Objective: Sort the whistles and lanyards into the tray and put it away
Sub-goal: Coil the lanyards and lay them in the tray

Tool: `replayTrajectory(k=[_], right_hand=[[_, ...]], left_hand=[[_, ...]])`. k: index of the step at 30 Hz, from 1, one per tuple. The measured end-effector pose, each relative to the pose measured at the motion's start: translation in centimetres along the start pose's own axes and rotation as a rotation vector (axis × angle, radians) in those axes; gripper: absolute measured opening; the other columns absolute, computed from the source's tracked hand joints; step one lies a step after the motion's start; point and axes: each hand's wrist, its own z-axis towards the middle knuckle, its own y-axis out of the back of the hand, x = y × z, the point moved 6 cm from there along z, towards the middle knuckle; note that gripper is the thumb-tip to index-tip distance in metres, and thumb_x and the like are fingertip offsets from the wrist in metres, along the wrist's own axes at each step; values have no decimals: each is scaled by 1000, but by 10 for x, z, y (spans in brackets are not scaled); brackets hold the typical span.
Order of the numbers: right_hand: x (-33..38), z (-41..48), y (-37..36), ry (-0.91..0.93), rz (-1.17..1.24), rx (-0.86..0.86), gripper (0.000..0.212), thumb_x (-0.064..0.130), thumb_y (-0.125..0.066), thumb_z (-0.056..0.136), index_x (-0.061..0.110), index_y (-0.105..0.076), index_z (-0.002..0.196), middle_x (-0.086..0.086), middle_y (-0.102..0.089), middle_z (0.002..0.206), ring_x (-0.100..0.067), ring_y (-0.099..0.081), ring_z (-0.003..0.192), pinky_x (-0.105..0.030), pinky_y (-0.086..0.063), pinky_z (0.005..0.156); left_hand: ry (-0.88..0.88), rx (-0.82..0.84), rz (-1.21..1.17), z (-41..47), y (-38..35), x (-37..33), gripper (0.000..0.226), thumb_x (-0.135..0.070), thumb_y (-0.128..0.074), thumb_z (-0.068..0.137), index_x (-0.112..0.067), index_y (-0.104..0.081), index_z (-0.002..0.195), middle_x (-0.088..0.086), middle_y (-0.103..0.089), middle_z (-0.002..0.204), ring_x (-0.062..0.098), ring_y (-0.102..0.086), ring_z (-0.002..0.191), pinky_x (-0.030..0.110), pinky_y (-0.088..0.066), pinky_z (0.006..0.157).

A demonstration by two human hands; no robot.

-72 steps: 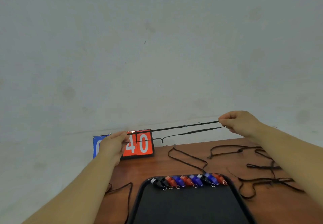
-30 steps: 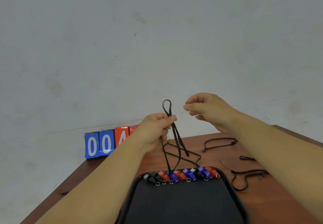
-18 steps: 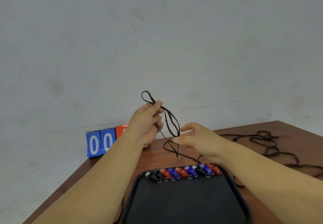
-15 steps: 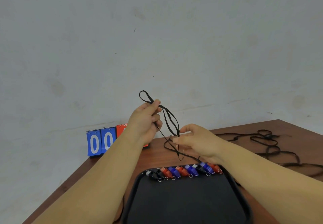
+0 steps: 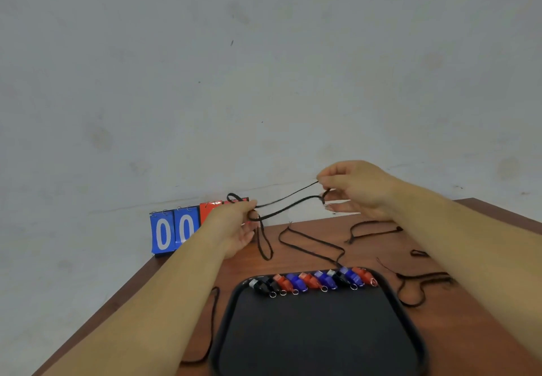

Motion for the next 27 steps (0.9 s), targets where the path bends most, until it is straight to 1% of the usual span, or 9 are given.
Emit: replayTrajectory(k=[2,5,7,10,13,16,19,23,27], right_hand=[[11,0,-3,25,-61,1,11,12,-63,100,7,-70,108,-9,-67,105,-18,-74,86,-40,-64,77],[25,-1,-12,47,-179,36,13,12,-60,102,8,-69,110,-9,-65,111,-17,-75,90,-36,-64,73],[34,-3,-18,53,-236,85,14,10,-58,102,9,-68,111,-9,-66,107,-14,-74,83,-29,-61,67],[45,-7,-26,64,-279,144,14,10,-60,100,10,-68,112,-8,-67,88,-11,-68,70,-24,-57,62],[56,-13,-30,62,-265,189,17,9,-65,97,10,-69,113,-7,-66,81,-13,-64,69,-23,-55,62],[63,-18,-28,59,-261,215,19,6,-67,96,10,-69,114,-5,-66,80,-12,-62,68,-22,-54,61],[67,-21,-19,57,-253,209,19,4,-70,93,11,-71,110,-3,-64,80,-12,-62,68,-23,-54,64],[72,-22,2,79,-271,151,18,1,-72,90,13,-72,104,-1,-66,84,-10,-65,71,-20,-54,67],[74,-23,19,103,-252,74,22,-4,-72,88,6,-72,108,-6,-68,94,-15,-69,87,-20,-58,74]], left_hand=[[7,-34,79,-2,3,3,21,-32,-74,92,-17,-68,105,2,-64,105,19,-63,101,34,-48,85],[-144,-103,282,-3,7,-7,68,-50,-79,77,-14,-63,132,2,-58,135,25,-55,124,39,-45,101],[-285,-93,377,-12,-1,-21,62,-46,-72,88,-14,-57,139,0,-56,137,21,-52,124,37,-42,103],[-412,75,410,-29,-26,-34,45,-40,-65,97,-27,-56,139,-5,-58,136,16,-54,126,40,-43,110],[-401,256,363,-42,-51,-31,35,-37,-60,101,-30,-60,135,-7,-66,132,15,-56,126,40,-45,107],[-324,444,284,-51,-72,-18,32,-35,-54,104,-20,-66,129,-3,-71,130,21,-59,128,44,-43,106],[-253,588,210,-61,-90,-6,24,-27,-47,108,-12,-65,104,10,-75,119,26,-66,114,47,-46,101],[-203,582,62,-62,-93,-7,33,-22,-42,109,-14,-50,78,11,-72,88,33,-73,91,49,-52,92],[-131,497,-85,-56,-79,-11,33,-22,-44,106,-16,-47,73,6,-60,75,18,-54,52,39,-60,67]])
